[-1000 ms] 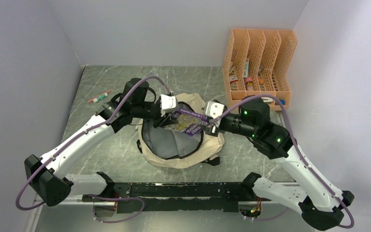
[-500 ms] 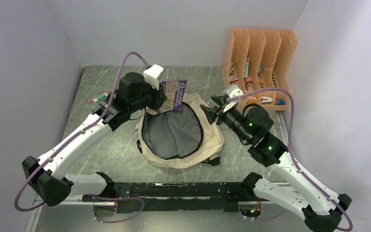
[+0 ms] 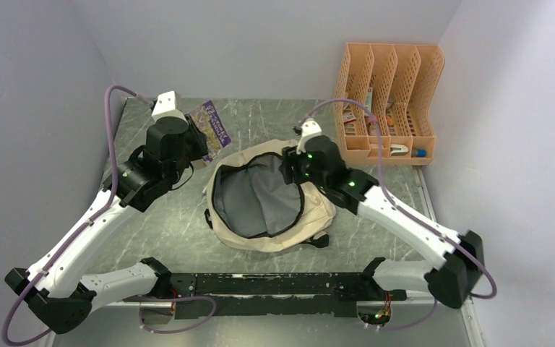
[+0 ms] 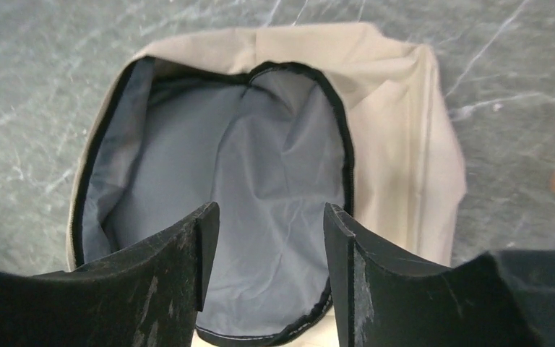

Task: Pack the student bag
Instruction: Place the book in the student bag.

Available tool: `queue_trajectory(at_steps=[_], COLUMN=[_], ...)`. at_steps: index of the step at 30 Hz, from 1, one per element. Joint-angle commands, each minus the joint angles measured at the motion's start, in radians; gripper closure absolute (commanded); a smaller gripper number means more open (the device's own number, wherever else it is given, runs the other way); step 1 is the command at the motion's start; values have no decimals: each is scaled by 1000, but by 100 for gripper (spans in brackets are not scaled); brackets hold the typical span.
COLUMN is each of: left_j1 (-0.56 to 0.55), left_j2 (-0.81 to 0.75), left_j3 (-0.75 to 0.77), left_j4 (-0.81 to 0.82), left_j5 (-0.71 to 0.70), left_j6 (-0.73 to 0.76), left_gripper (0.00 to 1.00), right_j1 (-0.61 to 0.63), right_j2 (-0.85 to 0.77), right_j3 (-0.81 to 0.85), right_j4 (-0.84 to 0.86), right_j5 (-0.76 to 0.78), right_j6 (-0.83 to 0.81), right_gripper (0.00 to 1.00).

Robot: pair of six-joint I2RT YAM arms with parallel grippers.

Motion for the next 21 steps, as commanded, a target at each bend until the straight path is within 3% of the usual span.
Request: queue_trajectory(at_steps=[1,10,21], left_j1=[4,4,4], left_j2=[-43,-79,-94], left_j3=[9,9,9], left_j4=[-13,-26,-10], left_j5=[-141,-185,-205], left_j6=[-61,-31,7], left_gripper=[95,95,95], right_j1=[49,199,266], right_j2=[157,453,644], right_j3=[101,248,309], right_j4=[-95,-166,-180], right_j5=[-48,90,226], right_j6=[-27,-74,-106], right_gripper=[40,34,32])
